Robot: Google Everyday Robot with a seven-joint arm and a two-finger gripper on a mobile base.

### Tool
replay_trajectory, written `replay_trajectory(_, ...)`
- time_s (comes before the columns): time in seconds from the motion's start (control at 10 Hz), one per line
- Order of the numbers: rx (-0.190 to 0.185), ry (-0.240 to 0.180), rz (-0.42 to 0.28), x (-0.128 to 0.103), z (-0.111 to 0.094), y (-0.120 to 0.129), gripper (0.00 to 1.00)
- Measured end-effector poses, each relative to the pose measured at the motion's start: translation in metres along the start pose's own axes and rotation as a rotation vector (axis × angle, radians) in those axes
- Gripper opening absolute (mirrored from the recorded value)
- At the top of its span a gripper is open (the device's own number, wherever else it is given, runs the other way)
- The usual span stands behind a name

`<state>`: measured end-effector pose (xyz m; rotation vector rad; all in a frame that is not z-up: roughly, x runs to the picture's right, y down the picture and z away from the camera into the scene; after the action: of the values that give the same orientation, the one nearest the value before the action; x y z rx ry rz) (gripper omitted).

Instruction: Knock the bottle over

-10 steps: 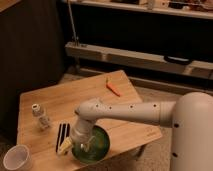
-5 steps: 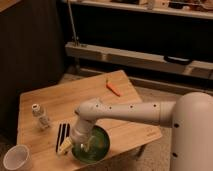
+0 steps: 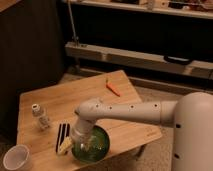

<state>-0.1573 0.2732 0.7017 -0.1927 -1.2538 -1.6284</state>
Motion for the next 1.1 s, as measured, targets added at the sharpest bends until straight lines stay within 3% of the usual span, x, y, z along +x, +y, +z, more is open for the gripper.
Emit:
replay_trajectory(0.3, -0.07, 0.152, -0.067, 0.019, -0.067, -0.023, 0.8)
replay_trajectory(0.5, -0.135, 0.27, -0.164, 0.046, -0.119, -0.044, 0.8)
replay_trajectory(0.8, -0.162, 0.335, -0.305, 0.062, -0.15, -0.072, 0.8)
replay_trajectory(1.0, -0.168, 0.363, -0.399, 0.064, -0.148, -0.084, 0.8)
replay_trajectory(1.1, -0.17, 0.366, -0.406, 0.064, -0.148, -0.084, 0.8)
